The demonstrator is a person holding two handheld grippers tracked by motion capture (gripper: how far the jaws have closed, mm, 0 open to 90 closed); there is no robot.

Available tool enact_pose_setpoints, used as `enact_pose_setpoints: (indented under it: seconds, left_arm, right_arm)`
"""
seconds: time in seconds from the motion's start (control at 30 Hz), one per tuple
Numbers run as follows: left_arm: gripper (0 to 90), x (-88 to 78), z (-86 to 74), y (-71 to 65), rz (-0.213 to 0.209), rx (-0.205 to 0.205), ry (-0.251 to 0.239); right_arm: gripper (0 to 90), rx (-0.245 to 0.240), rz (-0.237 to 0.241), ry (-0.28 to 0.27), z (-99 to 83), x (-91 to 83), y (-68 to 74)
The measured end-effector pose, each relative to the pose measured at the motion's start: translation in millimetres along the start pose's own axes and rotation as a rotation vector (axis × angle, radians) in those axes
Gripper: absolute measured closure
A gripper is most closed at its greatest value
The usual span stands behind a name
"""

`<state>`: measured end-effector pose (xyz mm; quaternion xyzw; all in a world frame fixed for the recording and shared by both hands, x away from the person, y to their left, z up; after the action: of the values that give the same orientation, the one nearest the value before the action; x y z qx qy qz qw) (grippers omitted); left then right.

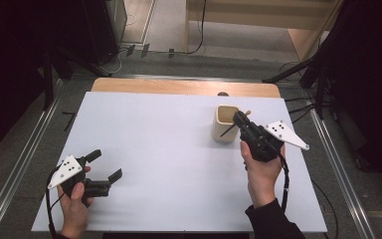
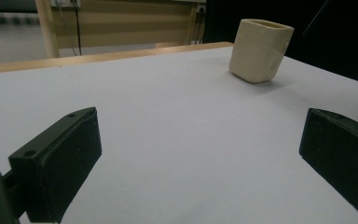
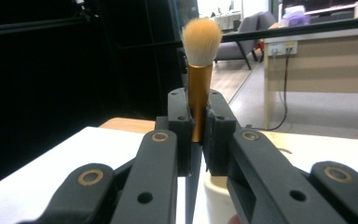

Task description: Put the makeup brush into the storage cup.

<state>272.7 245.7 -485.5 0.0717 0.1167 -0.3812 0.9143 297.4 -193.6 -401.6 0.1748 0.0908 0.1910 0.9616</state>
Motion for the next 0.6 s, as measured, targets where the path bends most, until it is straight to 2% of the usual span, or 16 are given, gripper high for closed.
enact_pose_setpoints:
  seconds: [0.1,0.27,0.6]
  left_arm:
    - [0.0,-1.2,-1.1,-1.1,-0.002,-0.007,0.0]
    - [0.0,-0.6,-2.3,-3.8,-0.005,0.004,0.007]
    - [0.0,0.5,-2.2,-6.1,-0.017,0.003,0.007]
  right_arm:
    - [85.0,-0.012,-0.009,-0.006,4.4,-0.1,-3.3]
    - [85.0,-0.017,-0.023,-0.033,13.6,-2.2,-9.5]
    - [85.0,-0.029,-0.024,-0.071,21.4,-5.0,-14.8]
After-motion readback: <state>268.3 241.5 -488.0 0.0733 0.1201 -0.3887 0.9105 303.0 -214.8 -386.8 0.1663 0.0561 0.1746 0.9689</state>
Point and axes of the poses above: each handheld gripper's, and its own axes: x roughly forward along the jaws, z roughly out of its top, y roughly to its left, the point moved 4 cm from there along x, roughly forward along the jaws, and after that the axes turned 9 degrees about x, right-handed, at the moved point
